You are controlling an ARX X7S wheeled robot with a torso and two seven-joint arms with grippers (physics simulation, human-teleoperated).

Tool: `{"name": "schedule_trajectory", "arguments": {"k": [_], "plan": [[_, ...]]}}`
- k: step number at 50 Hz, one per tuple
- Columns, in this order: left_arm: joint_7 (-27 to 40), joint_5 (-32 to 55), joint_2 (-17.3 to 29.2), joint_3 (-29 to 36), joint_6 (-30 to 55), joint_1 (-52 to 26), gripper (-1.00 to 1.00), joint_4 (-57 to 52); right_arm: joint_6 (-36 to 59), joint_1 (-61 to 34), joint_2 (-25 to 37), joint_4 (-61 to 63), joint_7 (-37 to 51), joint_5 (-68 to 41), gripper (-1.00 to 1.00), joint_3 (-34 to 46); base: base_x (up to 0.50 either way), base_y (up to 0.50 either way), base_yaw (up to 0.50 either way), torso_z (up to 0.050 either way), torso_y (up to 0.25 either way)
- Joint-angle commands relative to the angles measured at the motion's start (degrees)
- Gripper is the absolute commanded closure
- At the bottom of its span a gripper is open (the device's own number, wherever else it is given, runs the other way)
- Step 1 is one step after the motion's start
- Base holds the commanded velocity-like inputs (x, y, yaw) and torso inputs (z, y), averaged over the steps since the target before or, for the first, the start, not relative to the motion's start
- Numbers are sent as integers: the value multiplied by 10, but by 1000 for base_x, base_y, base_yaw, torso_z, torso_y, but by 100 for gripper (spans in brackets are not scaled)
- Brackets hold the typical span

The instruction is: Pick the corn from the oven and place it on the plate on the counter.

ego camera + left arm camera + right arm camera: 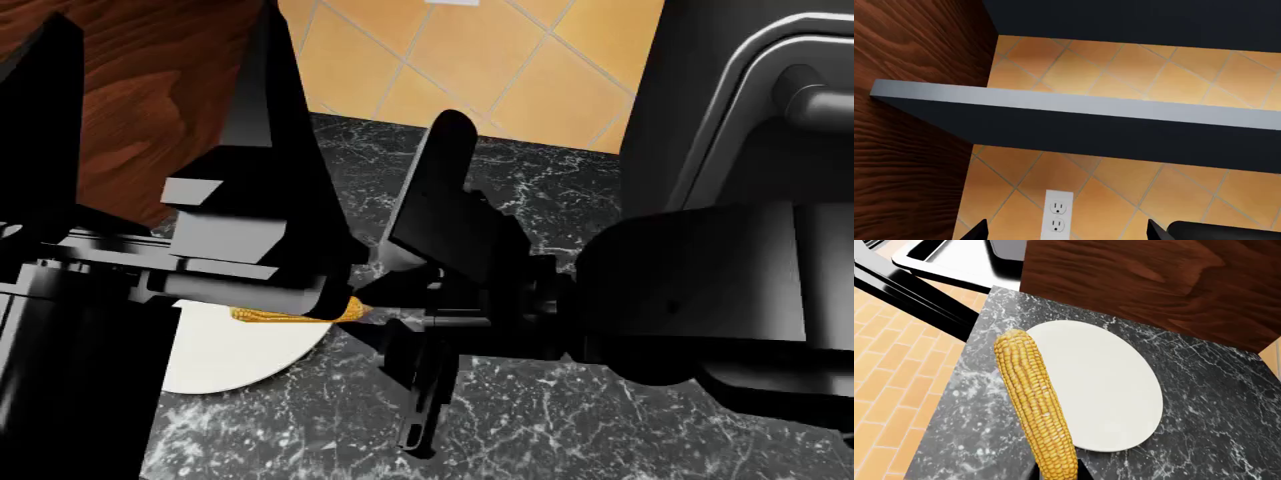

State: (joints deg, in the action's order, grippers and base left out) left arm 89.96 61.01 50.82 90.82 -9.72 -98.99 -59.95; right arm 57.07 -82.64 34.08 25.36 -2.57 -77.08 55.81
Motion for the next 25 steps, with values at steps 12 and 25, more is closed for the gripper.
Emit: {"name": "schedule_trajectory", "arguments": {"k": [12,25], "plan": [[0,5,16,12,-7,-22,-100,0,-69,14,-83,-179,-103,153,100,66,0,0,0,0,0],[0,3,17,14,-5,-18,-100,0,-126,12,-170,-318,-174,221,100,104,0,0,0,0,0]]}}
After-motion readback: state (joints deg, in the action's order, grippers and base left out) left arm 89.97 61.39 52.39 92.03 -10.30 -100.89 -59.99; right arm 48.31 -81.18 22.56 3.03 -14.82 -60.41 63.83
